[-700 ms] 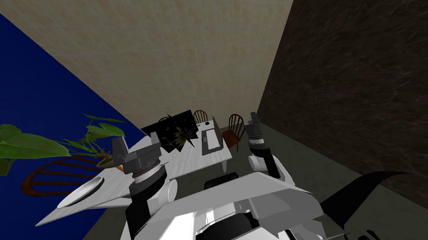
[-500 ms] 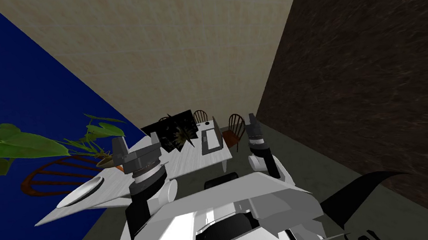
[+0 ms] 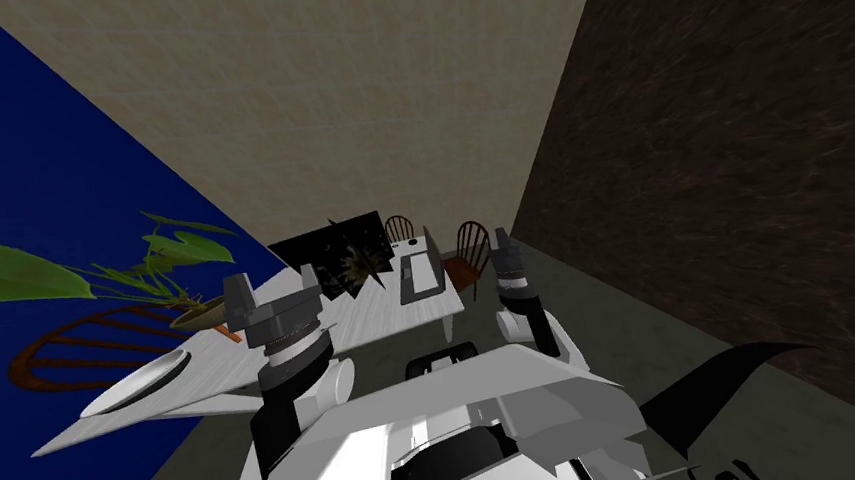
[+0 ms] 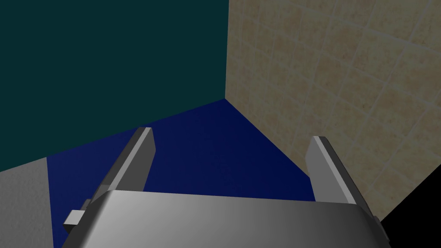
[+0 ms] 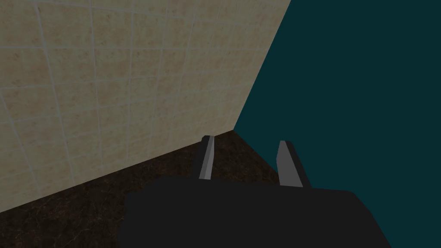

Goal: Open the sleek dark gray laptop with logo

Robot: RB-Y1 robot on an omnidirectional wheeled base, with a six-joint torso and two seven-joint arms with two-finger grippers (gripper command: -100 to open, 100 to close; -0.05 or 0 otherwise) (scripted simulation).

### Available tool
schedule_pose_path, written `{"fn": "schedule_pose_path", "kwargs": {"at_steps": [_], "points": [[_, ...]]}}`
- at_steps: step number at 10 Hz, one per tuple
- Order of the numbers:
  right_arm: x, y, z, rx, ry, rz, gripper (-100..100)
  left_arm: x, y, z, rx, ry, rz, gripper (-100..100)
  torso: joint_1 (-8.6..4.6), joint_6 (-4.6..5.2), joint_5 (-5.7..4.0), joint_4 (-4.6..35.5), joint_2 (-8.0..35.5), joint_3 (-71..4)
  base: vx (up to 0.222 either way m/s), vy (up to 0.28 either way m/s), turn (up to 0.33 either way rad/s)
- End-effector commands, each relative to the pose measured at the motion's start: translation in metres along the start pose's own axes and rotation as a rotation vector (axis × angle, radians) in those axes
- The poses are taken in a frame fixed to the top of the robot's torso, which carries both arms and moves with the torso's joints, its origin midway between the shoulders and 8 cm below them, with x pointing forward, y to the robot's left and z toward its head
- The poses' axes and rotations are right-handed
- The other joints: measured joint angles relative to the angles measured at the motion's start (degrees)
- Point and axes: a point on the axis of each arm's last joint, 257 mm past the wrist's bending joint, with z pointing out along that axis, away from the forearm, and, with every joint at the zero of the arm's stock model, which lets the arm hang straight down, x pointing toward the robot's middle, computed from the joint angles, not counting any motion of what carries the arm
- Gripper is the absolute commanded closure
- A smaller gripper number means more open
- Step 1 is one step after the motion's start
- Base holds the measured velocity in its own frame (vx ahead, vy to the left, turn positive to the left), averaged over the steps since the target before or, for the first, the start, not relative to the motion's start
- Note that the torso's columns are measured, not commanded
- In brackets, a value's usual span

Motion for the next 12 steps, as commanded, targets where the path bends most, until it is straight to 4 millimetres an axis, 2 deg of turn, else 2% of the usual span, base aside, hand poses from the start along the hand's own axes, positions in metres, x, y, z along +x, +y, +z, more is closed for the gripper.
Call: {"fn": "schedule_pose_path", "kwargs": {"at_steps": [1,2,3,4,7,12], "points": [[0.000,0.000,0.000,0.000,0.000,0.000,0,0.000,0.000,0.000,0.000,0.000,0.000,0,0.00,0.00,0.00,4.2,4.2,-8.5,0.000,0.000,0.000],[0.000,0.000,0.000,0.000,0.000,0.000,0,0.000,0.000,0.000,0.000,0.000,0.000,0,0.00,0.00,0.00,8.5,8.5,-16.9,0.000,0.000,0.000],[0.006,-0.003,-0.001,0.002,0.049,-0.029,-100,0.000,0.000,0.000,0.000,0.000,0.000,0,0.00,0.00,0.00,12.7,12.7,-25.4,0.002,0.020,0.006],[0.009,-0.007,-0.002,0.006,0.078,-0.053,-100,0.000,0.000,0.000,0.000,0.000,0.000,0,0.05,0.00,0.01,14.6,14.6,-29.3,-0.009,0.040,0.005],[0.017,-0.018,-0.004,0.017,0.151,-0.119,-100,0.000,0.000,0.000,-0.001,0.000,0.000,0,0.01,0.00,0.01,15.4,15.4,-30.7,-0.014,0.047,0.003],[0.027,-0.062,-0.013,0.060,0.301,-0.343,-100,0.000,0.000,0.000,-0.001,0.000,0.000,0,0.06,0.00,0.02,15.4,15.4,-30.7,-0.009,0.101,0.007]]}}
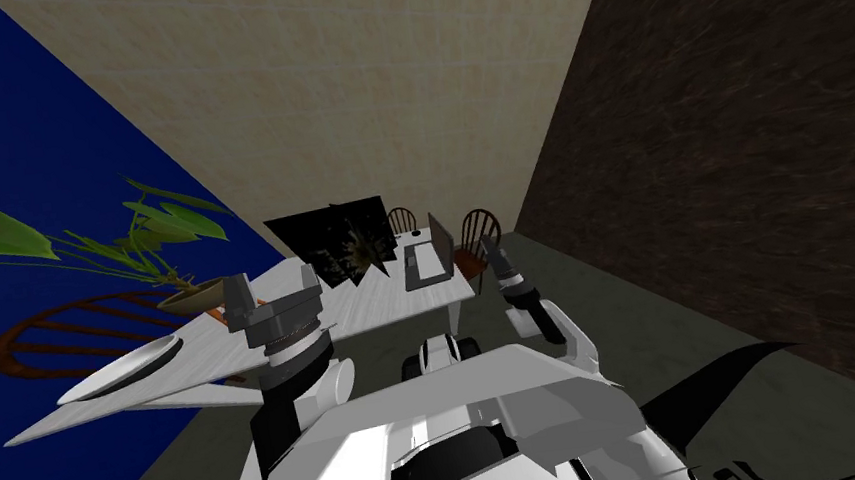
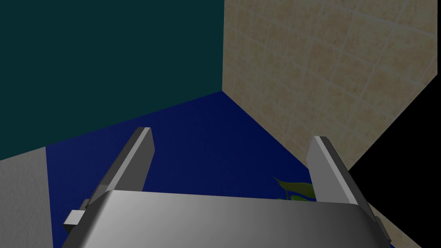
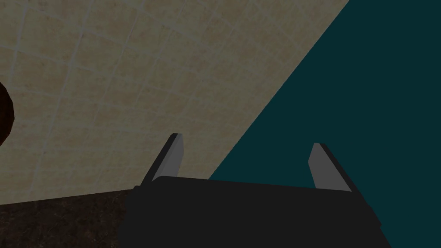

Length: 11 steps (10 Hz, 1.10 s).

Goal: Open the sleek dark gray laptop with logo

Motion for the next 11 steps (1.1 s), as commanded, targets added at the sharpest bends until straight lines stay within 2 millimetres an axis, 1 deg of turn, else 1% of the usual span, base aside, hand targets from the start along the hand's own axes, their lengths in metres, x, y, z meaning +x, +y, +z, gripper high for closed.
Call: {"fn": "schedule_pose_path", "kwargs": {"at_steps": [1,6,11], "points": [[0.012,-0.025,-0.003,0.031,0.076,-0.132,-100,0.000,0.000,0.000,0.000,0.000,0.000,0,-0.05,0.00,-0.02,0.0,0.0,0.0,-0.003,0.125,0.010],[0.018,-0.077,-0.009,0.080,0.213,-0.399,-100,0.000,0.000,0.000,0.000,0.000,0.000,0,-0.06,0.01,-0.02,0.0,0.0,0.0,-0.003,0.134,0.008],[0.010,-0.127,-0.015,0.114,0.339,-0.659,-100,0.000,0.000,0.000,0.000,0.000,0.000,0,-0.13,0.01,-0.04,0.0,0.0,0.0,-0.011,0.120,0.008]]}}
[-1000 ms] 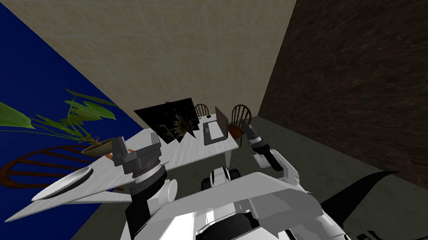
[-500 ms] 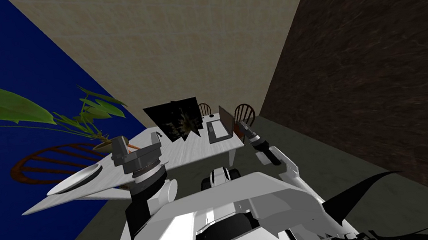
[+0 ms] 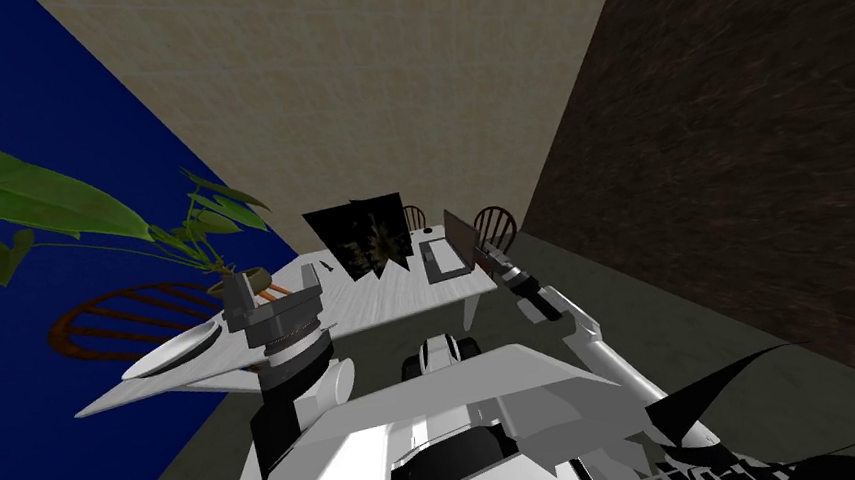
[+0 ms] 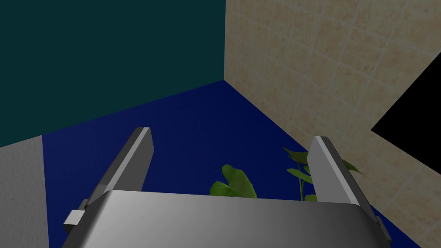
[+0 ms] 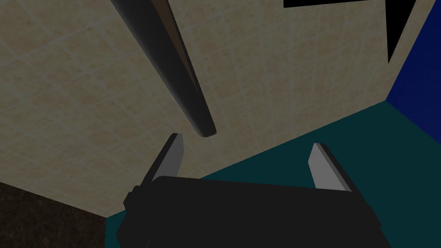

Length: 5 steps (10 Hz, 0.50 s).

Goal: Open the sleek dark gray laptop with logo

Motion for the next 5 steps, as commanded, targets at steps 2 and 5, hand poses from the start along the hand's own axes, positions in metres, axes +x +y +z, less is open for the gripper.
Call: {"fn": "schedule_pose_path", "kwargs": {"at_steps": [2,5], "points": [[0.011,-0.038,0.000,0.025,0.086,-0.193,-100,0.000,0.000,0.000,0.000,0.000,0.000,0,0.11,0.00,0.04,0.0,0.0,0.0,-0.012,0.120,0.008],[0.013,-0.061,-0.001,0.039,0.135,-0.305,-100,0.000,0.000,0.000,0.000,0.000,0.000,0,0.04,0.00,0.01,0.0,0.0,0.0,-0.003,0.098,0.006]]}}
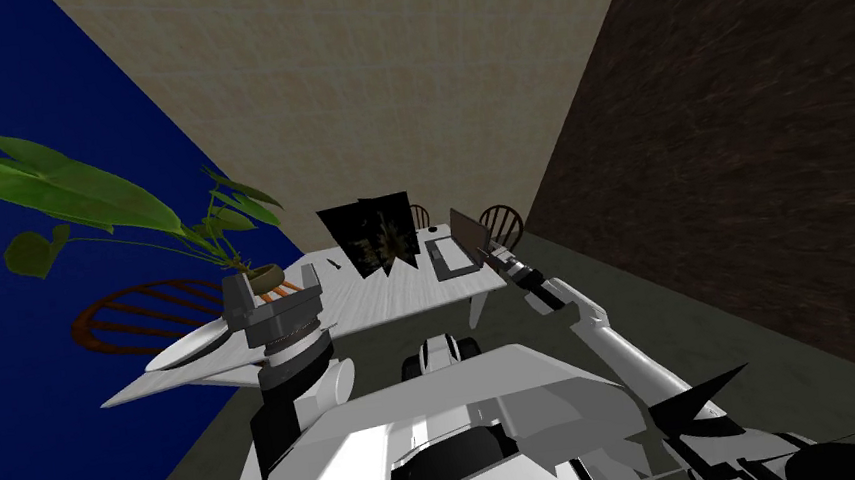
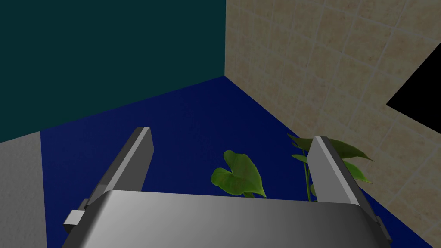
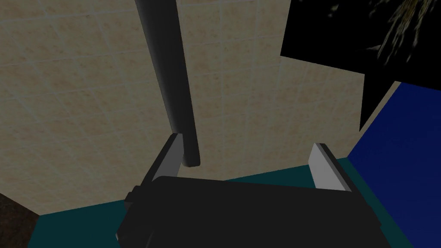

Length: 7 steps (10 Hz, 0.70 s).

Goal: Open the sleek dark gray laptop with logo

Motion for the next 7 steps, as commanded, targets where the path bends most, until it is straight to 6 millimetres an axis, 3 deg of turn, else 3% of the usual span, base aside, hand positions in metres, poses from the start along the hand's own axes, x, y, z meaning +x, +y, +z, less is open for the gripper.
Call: {"fn": "schedule_pose_path", "kwargs": {"at_steps": [1,6,7], "points": [[0.009,-0.021,0.000,0.013,0.042,-0.098,-100,0.000,0.000,0.000,0.000,0.000,0.000,0,-0.08,-0.01,-0.02,0.0,0.0,0.0,-0.011,0.074,0.008],[0.014,-0.095,-0.001,0.056,0.173,-0.426,-100,0.000,0.000,0.000,0.000,0.000,0.000,0,0.08,-0.02,0.04,0.0,0.0,0.0,-0.013,0.129,0.008],[0.012,-0.097,-0.001,0.051,0.176,-0.437,-100,0.000,0.000,0.000,0.000,0.000,0.000,0,0.08,-0.05,0.04,0.0,0.0,0.0,-0.007,0.092,0.002]]}}
